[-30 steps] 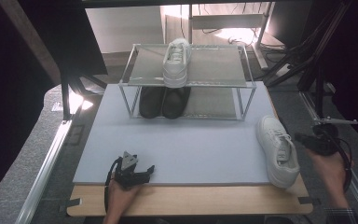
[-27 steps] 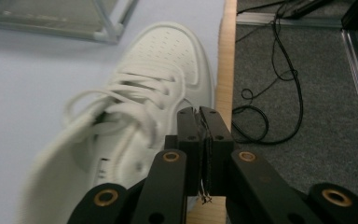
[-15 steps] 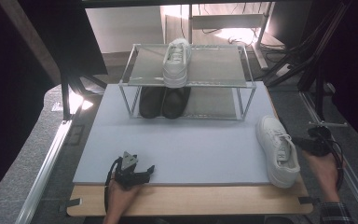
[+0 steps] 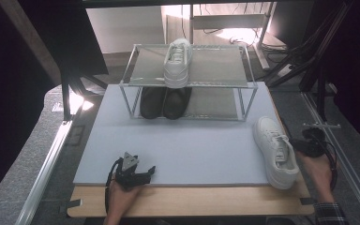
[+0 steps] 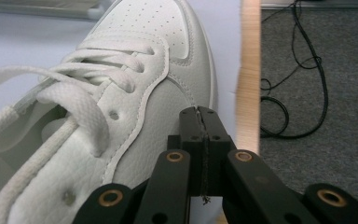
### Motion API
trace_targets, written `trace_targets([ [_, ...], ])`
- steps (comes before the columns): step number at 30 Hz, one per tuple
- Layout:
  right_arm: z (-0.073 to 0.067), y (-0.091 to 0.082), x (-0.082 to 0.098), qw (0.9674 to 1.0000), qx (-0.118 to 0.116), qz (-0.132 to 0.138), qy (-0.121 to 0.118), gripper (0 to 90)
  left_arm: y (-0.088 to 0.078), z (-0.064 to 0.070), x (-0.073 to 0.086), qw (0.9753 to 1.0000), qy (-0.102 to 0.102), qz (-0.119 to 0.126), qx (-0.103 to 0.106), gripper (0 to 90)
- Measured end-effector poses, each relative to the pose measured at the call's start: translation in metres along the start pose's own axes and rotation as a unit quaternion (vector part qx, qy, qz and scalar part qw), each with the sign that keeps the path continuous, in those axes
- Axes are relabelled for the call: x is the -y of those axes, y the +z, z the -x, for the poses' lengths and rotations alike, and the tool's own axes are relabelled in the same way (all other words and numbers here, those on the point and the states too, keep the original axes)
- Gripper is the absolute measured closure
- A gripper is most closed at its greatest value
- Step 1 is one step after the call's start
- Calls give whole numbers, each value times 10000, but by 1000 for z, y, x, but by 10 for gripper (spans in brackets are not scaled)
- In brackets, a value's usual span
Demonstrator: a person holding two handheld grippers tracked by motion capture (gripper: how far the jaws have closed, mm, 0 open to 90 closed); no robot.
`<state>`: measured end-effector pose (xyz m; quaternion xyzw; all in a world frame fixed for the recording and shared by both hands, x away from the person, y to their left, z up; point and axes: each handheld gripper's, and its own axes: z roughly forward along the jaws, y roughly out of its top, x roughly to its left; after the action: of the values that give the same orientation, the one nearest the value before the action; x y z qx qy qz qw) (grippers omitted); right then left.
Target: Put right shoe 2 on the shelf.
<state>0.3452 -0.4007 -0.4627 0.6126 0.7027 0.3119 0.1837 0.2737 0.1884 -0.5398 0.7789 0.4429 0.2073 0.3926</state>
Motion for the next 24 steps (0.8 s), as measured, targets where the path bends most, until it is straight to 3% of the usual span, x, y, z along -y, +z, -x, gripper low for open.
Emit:
trace_targets([
  [11,-25,9,-4,9994,-295,-13,-184,900,0,0,0,10000,0,0,0,149],
  [24,-19,-3,6,9989,-450,-81,-140,900,0,0,0,10000,2,-2,-1,149],
])
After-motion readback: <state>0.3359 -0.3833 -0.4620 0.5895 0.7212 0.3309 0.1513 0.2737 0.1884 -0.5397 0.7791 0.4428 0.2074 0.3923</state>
